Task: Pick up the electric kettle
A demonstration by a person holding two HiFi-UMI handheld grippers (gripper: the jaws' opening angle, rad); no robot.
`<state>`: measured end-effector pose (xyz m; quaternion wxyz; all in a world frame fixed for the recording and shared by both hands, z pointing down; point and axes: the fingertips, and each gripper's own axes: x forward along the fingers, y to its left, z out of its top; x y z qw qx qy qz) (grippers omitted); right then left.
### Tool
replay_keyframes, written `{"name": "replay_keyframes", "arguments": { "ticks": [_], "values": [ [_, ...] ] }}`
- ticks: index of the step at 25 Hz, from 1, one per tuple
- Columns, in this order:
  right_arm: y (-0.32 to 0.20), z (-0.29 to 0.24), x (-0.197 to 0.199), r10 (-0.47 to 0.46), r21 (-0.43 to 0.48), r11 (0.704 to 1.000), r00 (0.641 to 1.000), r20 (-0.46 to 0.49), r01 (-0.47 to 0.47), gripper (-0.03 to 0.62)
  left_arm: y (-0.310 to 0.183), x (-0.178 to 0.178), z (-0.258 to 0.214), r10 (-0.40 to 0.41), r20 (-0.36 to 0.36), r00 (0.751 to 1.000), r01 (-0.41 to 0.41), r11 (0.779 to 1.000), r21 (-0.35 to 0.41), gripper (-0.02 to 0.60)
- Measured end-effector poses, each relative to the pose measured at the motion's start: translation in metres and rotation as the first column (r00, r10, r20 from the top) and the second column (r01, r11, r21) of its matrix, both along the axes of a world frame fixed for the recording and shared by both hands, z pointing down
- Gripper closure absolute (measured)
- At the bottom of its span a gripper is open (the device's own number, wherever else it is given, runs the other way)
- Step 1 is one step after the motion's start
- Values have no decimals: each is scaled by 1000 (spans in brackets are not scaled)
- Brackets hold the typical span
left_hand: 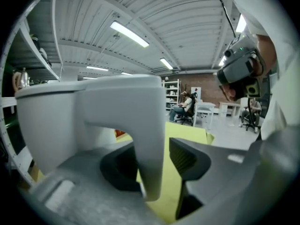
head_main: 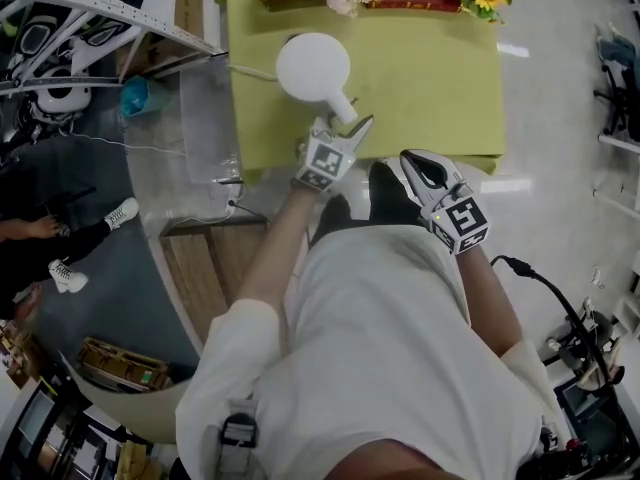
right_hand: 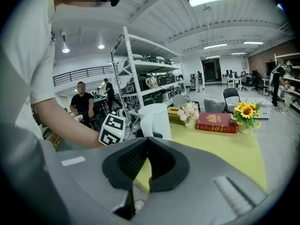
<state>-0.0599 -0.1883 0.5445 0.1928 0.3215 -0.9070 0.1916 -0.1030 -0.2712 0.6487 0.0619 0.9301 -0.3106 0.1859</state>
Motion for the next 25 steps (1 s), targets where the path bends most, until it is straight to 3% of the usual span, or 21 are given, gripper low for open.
{"name": "replay_keyframes", "arguments": {
  "ticks": [6, 9, 11, 17, 25],
  "values": [
    [-9, 6, 3, -14, -18, 1000, 1000, 9, 14, 591, -7, 19, 15, 41, 31, 999, -41, 999, 17, 423],
    [-13, 9, 7, -11, -27, 1000, 1000, 11, 11, 591, -13, 19, 14, 13, 35, 999, -15, 999, 36, 477],
    [-16, 12, 10, -8, -35, 999, 1000, 13, 8, 591, -18, 16, 14, -19, 48, 999, 16, 998, 54, 563],
    [-18, 16, 16, -12, -43, 999, 1000, 13, 12, 591, -23, 16, 8, -34, 65, 997, 29, 997, 73, 565],
    [-25, 18, 29, -14, -41, 999, 1000, 14, 14, 591, -35, 14, -12, -72, 23, 997, 71, 997, 43, 568]
  ]
}}
